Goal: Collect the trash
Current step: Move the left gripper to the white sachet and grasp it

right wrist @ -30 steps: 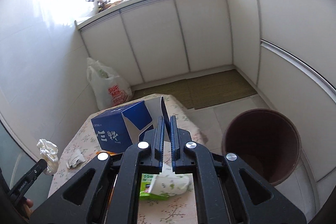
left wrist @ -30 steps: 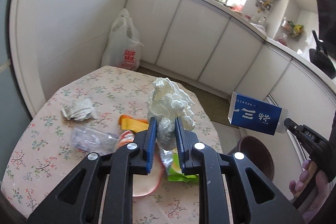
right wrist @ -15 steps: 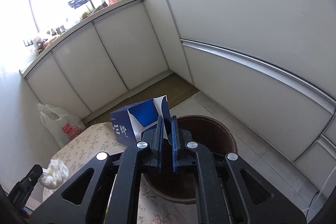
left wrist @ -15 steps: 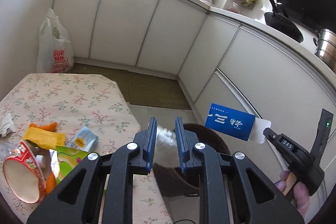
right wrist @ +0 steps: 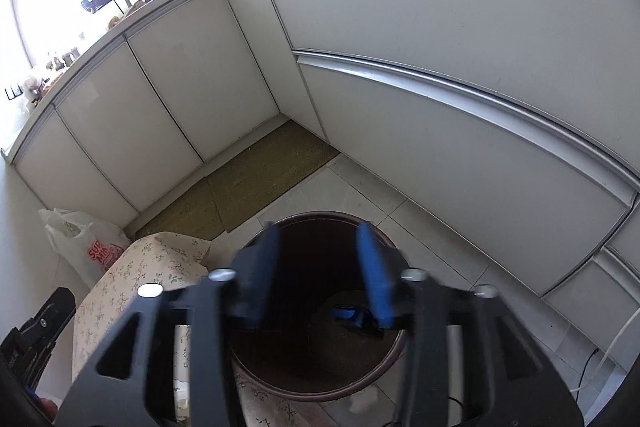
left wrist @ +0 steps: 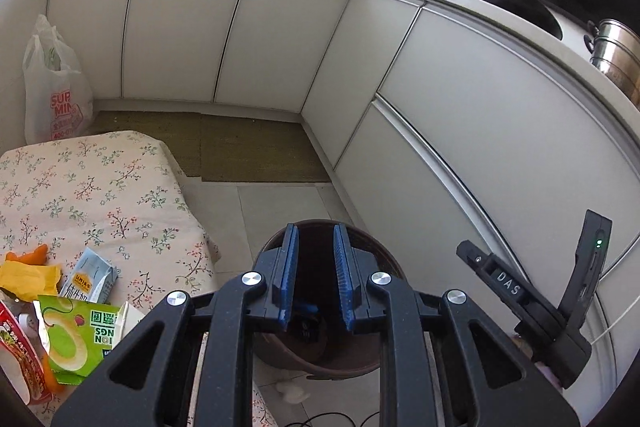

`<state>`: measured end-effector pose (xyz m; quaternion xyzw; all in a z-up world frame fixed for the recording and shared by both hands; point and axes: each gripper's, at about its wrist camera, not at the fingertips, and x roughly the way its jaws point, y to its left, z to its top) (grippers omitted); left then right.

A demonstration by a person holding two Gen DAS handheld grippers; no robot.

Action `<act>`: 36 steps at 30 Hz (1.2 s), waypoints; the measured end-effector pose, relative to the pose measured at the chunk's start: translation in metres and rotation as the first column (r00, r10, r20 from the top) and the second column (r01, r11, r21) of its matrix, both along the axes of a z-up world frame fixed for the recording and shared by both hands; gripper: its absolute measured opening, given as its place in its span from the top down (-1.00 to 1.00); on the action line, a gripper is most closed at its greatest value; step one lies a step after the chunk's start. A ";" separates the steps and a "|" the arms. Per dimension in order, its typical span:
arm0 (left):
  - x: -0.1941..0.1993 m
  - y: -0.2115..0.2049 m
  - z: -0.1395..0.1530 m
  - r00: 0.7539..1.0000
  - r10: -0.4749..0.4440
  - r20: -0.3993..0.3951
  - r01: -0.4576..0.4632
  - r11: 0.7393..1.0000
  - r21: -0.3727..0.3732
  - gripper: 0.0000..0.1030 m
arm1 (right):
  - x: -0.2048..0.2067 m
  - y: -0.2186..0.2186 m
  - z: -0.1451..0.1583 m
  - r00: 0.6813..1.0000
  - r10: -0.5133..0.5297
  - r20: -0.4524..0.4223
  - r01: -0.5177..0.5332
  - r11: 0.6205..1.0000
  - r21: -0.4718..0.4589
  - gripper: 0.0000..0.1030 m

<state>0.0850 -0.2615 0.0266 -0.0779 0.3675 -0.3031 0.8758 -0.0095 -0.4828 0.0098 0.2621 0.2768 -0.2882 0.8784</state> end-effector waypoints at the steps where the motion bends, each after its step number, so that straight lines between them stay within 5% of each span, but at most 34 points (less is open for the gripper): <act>1: 0.001 0.003 -0.002 1.000 0.004 -0.014 -0.004 1.000 -0.003 0.62 | -0.002 0.000 0.001 1.000 -0.001 -0.002 0.001 1.000 -0.002 -0.28; 2: 0.001 0.006 -0.005 1.000 0.007 -0.026 -0.007 1.000 -0.006 0.62 | -0.004 0.000 0.002 1.000 -0.001 -0.003 0.001 1.000 -0.002 -0.33; 4: -0.001 0.010 -0.008 0.999 0.012 -0.039 -0.012 1.000 -0.004 0.56 | -0.009 -0.002 0.004 1.000 -0.024 0.002 0.024 1.000 -0.002 -0.75; 7: -0.009 0.019 -0.011 0.999 0.013 -0.037 -0.012 1.000 0.012 0.14 | -0.010 -0.003 0.004 1.000 -0.028 0.006 0.028 1.000 0.003 -0.83; 11: -0.018 0.036 -0.012 0.999 0.046 -0.022 -0.045 0.998 0.048 -0.16 | -0.003 0.002 0.001 1.000 -0.015 -0.009 0.015 1.000 0.023 -0.86; 13: -0.021 0.049 -0.011 0.997 0.079 -0.020 -0.077 0.995 0.065 -0.50 | 0.003 0.010 0.002 1.000 0.007 -0.010 -0.007 0.999 0.032 -0.86; 16: -0.023 0.071 -0.010 0.993 0.118 -0.023 -0.116 0.990 0.082 -0.64 | 0.015 0.029 0.005 0.999 0.048 -0.014 -0.048 0.998 0.030 -0.86; 27: -0.011 0.168 0.005 0.966 0.258 -0.028 -0.251 0.958 0.139 -0.76 | 0.071 0.111 -0.002 0.974 0.212 -0.086 -0.209 0.977 0.042 -0.87; 36: 0.013 0.253 -0.001 0.917 0.395 -0.061 -0.385 0.913 0.133 -0.77 | 0.105 0.198 -0.017 0.909 0.384 -0.163 -0.387 0.922 0.015 -0.87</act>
